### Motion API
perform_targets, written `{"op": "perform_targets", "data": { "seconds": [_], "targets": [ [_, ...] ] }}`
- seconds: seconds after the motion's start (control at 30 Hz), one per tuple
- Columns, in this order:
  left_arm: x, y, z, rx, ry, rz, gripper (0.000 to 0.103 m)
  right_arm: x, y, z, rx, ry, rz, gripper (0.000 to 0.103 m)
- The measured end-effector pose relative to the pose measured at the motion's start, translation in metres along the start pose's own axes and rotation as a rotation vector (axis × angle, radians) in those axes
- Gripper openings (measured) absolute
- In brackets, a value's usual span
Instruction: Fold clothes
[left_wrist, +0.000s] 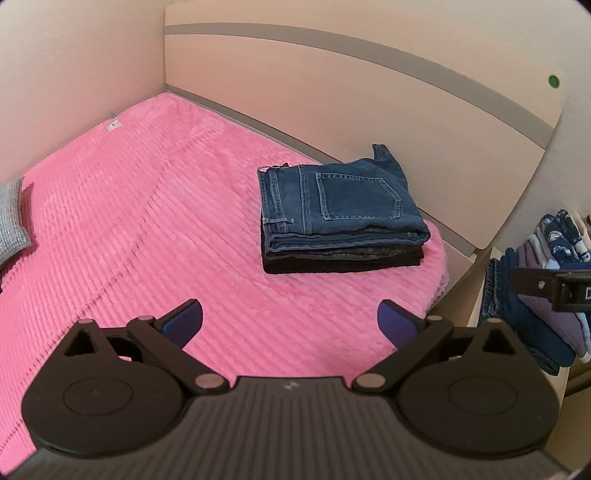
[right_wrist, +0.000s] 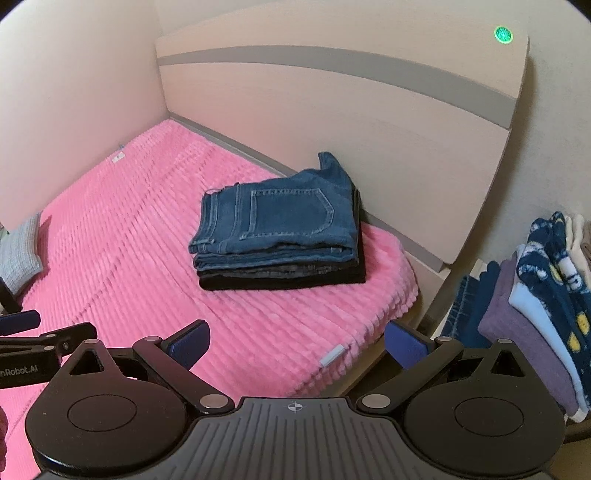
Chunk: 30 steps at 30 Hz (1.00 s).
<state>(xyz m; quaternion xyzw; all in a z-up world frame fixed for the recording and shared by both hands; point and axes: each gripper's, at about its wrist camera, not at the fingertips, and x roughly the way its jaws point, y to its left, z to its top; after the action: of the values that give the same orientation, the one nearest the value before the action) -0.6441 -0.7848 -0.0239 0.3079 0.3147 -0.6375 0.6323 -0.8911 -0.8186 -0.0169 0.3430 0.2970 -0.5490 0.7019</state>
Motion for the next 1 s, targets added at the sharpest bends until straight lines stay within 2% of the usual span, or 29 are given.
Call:
{"op": "perform_targets", "data": {
  "seconds": [0.4, 1.0],
  "targets": [
    [0.009, -0.009, -0.006, -0.009, 0.032, 0.004, 0.1, 0.003, -0.005, -0.003, 0.002, 0.019, 0.002, 0.103],
    [0.015, -0.009, -0.003, 0.002, 0.032, 0.018, 0.102, 0.008, 0.001, -0.002, -0.014, 0.029, 0.009, 0.103]
  ]
}}
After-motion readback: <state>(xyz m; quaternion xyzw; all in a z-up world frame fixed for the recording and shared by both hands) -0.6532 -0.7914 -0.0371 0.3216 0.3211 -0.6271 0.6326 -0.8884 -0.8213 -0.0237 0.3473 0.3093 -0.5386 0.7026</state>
